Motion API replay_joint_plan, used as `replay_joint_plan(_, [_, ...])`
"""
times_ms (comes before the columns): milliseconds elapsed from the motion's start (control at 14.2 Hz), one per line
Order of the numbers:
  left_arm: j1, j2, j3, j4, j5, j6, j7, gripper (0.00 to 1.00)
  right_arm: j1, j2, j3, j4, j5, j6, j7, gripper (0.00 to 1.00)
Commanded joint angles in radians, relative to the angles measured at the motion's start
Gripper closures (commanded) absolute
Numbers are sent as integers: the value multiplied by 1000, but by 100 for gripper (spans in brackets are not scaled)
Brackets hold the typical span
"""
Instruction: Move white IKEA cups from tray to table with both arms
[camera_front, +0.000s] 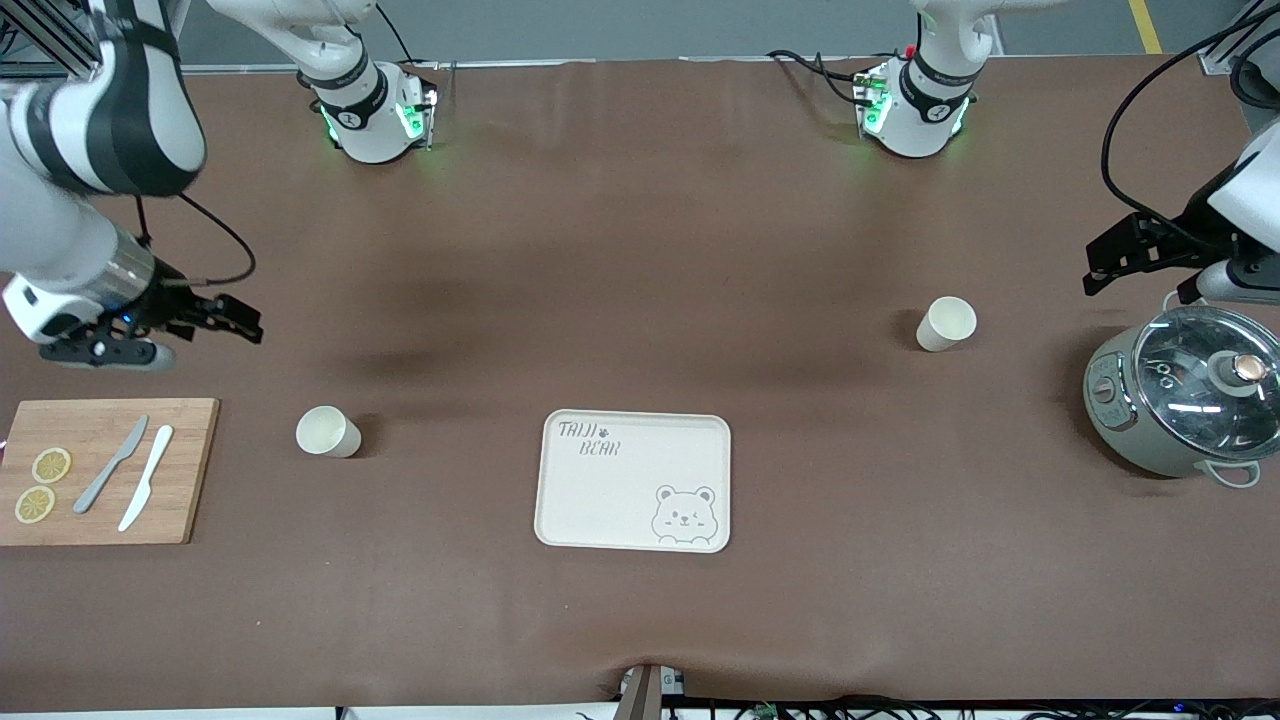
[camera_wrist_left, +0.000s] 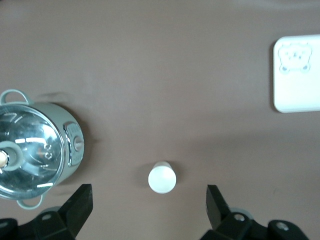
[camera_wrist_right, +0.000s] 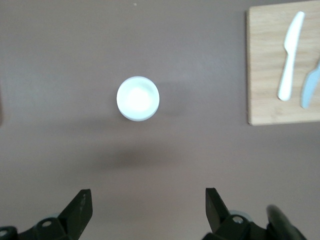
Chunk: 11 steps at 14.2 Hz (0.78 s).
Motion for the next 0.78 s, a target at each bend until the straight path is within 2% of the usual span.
replay_joint_plan(0, [-17,-1,19,-6,-5,-60,31,0,-3,-87,-3,-4,-16,-87,-13,0])
replay_joint_plan(282, [-19,28,18,-7,-2,-74,31,0,-3,-102,-6,94,-16,-211,-23,0])
replay_joint_plan(706, [-22,56,16,-3,1,-51,29,0,-3,-99,-6,112,-19,-202,-23,0])
